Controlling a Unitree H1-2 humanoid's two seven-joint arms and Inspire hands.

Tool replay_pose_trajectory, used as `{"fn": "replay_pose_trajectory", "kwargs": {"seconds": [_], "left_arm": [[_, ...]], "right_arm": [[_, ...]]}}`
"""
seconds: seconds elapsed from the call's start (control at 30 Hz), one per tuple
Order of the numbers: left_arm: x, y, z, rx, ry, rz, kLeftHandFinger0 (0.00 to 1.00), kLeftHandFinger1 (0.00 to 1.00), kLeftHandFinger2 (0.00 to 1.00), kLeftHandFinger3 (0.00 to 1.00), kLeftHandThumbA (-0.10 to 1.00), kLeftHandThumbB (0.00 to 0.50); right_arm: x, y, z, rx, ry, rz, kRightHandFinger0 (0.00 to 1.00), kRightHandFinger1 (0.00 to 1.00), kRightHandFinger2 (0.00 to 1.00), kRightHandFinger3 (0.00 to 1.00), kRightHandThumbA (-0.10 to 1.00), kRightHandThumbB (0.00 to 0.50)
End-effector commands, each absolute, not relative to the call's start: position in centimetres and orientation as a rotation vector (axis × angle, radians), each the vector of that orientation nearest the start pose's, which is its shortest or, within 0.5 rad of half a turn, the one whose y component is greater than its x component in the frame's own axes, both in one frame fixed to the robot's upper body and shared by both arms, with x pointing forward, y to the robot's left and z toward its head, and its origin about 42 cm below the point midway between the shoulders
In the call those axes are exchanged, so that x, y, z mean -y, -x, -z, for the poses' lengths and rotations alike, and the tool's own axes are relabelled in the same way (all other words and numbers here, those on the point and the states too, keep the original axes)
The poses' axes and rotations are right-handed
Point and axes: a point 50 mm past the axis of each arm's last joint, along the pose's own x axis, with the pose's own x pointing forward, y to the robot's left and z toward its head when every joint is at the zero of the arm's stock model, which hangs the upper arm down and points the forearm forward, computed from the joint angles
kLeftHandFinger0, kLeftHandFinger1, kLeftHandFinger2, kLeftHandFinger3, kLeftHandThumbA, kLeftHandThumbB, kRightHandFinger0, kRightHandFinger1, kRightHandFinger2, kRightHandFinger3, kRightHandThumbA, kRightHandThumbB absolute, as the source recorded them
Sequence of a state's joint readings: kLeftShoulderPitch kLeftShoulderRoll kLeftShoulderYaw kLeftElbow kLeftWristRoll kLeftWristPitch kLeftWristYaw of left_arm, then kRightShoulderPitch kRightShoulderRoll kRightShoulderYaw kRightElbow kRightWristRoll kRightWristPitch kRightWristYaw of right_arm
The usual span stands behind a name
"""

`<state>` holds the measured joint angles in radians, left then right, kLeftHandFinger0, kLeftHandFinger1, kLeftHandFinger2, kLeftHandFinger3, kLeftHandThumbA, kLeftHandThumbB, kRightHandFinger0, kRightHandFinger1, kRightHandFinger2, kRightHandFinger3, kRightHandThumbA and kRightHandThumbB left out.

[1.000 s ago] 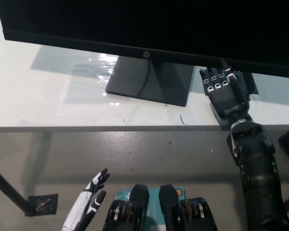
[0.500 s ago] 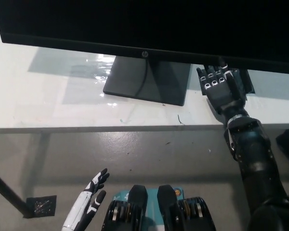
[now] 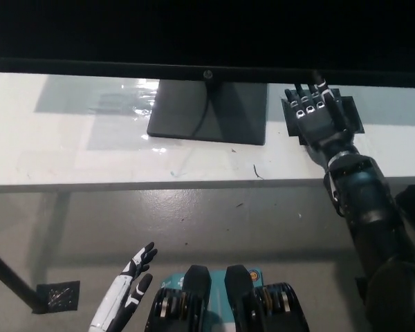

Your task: The monitor is being placed at the center of the desk and the robot uses its right hand to grab on the right side of the monitor and tilt the angle of the montior sideways.

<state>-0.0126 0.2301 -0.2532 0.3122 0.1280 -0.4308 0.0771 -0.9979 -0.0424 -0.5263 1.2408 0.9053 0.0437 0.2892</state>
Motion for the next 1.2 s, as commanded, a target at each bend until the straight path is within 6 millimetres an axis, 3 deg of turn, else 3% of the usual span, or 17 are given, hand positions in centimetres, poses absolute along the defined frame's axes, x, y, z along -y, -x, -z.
{"fn": "replay_pose_trajectory", "kwargs": {"seconds": [0.0,0.2,0.53,0.7,0.87,1.17], "left_arm": [[-23.7,-27.2,-5.0,0.195,-0.330,0.225,1.00,1.00,1.00,1.00,1.00,0.308],[-23.7,-27.2,-5.1,0.197,-0.332,0.227,1.00,1.00,1.00,1.00,1.00,0.309],[-23.8,-27.2,-4.9,0.189,-0.330,0.225,1.00,1.00,1.00,1.00,1.00,0.315],[-23.6,-27.3,-5.0,0.194,-0.331,0.228,1.00,1.00,1.00,1.00,1.00,0.315],[-23.9,-27.6,-5.1,0.195,-0.324,0.228,1.00,1.00,1.00,1.00,1.00,0.319],[-23.5,-27.4,-5.1,0.202,-0.335,0.228,1.00,1.00,1.00,1.00,1.00,0.315]], "right_arm": [[18.1,-57.6,-26.7,0.064,-1.205,-0.150,1.00,1.00,1.00,1.00,1.00,0.322],[17.7,-58.6,-29.7,0.084,-1.191,-0.149,1.00,1.00,1.00,1.00,1.00,0.331],[16.4,-59.2,-31.7,0.081,-1.170,-0.171,1.00,1.00,1.00,1.00,1.00,0.310],[16.2,-59.0,-30.8,0.075,-1.169,-0.175,1.00,1.00,1.00,1.00,1.00,0.334],[16.3,-58.5,-28.9,0.056,-1.155,-0.178,1.00,1.00,1.00,1.00,1.00,0.316],[18.2,-57.4,-25.6,0.055,-1.114,-0.165,1.00,1.00,1.00,1.00,1.00,0.309]]}}
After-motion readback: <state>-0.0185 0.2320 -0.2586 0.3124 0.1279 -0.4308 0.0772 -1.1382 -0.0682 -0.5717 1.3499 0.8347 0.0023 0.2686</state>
